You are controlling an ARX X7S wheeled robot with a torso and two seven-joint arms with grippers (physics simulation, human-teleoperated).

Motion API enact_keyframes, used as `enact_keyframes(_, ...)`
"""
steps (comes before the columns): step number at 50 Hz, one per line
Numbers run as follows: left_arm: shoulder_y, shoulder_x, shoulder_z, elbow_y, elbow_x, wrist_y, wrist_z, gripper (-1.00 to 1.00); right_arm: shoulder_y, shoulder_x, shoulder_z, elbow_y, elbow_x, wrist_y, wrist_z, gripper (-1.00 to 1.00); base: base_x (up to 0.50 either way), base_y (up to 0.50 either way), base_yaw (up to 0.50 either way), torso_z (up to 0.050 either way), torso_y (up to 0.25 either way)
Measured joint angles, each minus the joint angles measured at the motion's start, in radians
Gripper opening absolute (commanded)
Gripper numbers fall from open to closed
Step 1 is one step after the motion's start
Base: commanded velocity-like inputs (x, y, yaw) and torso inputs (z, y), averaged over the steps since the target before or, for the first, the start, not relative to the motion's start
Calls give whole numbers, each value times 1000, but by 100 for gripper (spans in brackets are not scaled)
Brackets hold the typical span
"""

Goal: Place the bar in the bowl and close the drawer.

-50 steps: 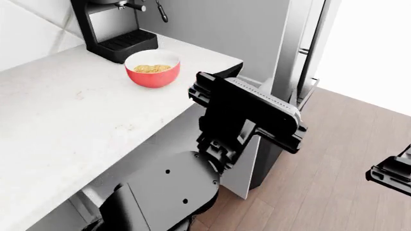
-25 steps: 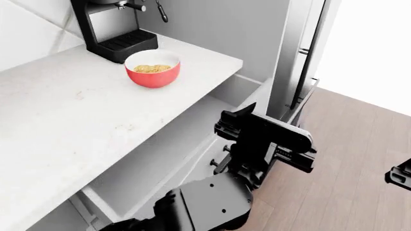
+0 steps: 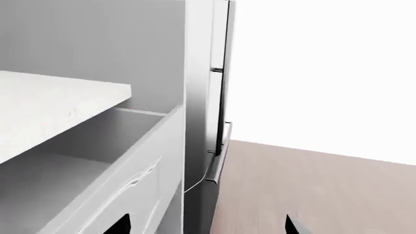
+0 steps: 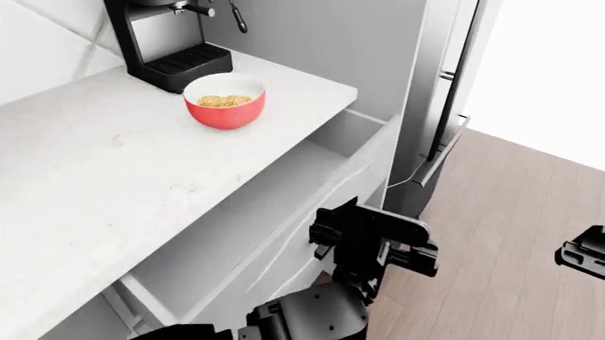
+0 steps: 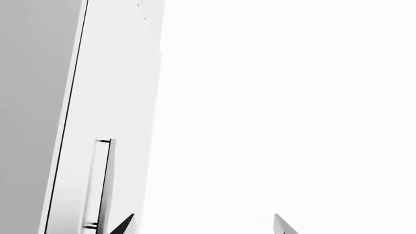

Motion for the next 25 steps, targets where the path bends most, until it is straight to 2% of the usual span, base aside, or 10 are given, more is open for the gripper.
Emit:
enact_keyframes(10,23,0,72,-75,-27,85,-63,100,43,-11,-46,6,-3,20,-7,100,0,0,0,0,0)
enact_keyframes(25,73,1,104,-143,-34,138,-105,100,99,-28,-98,10,-4,53,-17,100,0,0,0,0,0)
